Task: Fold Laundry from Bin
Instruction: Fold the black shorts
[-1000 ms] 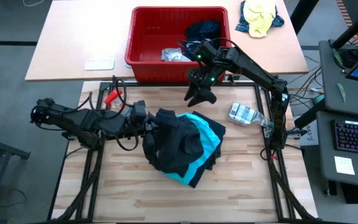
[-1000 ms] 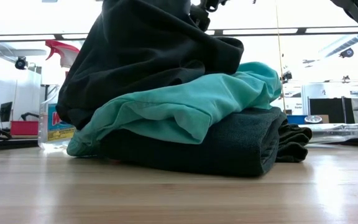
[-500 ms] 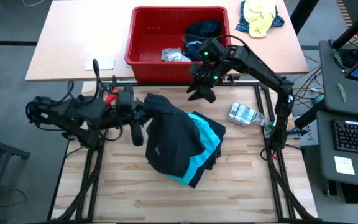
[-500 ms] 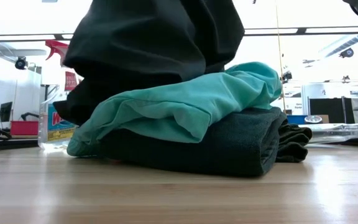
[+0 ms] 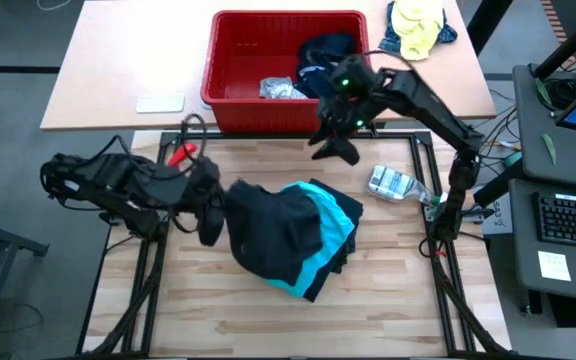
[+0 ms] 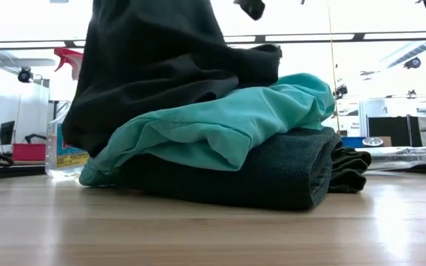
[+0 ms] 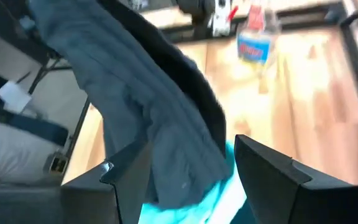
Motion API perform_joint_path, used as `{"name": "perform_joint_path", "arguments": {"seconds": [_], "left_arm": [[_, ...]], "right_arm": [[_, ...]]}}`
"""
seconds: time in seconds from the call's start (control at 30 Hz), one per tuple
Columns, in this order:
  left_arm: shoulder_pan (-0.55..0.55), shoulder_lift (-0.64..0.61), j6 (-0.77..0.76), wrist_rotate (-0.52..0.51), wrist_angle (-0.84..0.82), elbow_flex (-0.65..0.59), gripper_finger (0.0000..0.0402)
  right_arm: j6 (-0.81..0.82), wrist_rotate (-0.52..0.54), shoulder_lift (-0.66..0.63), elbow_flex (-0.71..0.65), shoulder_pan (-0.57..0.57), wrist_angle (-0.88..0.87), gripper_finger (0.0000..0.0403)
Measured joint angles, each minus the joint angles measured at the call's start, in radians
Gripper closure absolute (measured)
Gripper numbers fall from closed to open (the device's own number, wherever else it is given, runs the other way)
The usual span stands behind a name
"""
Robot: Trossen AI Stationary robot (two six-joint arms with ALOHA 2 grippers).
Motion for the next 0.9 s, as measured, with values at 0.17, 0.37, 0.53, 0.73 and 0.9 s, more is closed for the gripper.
{"name": "perform_joint_path", "arguments": {"seconds": [0.17,0.37,0.53,0.73,0.9], "left_arm": [[-0.030,0.042,-0.165,0.191,-0.072,-0.001,0.0393],[-0.052,0.095,-0.247,0.232,-0.161,-0.002,0.0393],[-0.055,0.119,-0.265,0.232,-0.161,-0.002,0.0393],[-0.058,0.123,-0.266,0.230,-0.161,-0.002,0.0393],[-0.058,0.122,-0.261,0.227,-0.162,-0.003,0.0393]], "right_arm": [[0.007,-0.018,0.028,-0.163,0.019,0.070,0.0184],[0.053,-0.021,0.049,-0.385,0.046,0.223,0.0184],[0.107,-0.016,0.051,-0.548,0.057,0.448,0.0184],[0.151,-0.016,0.051,-0.651,0.058,0.598,0.0184],[0.156,-0.016,0.056,-0.701,0.061,0.666,0.0184]]}}
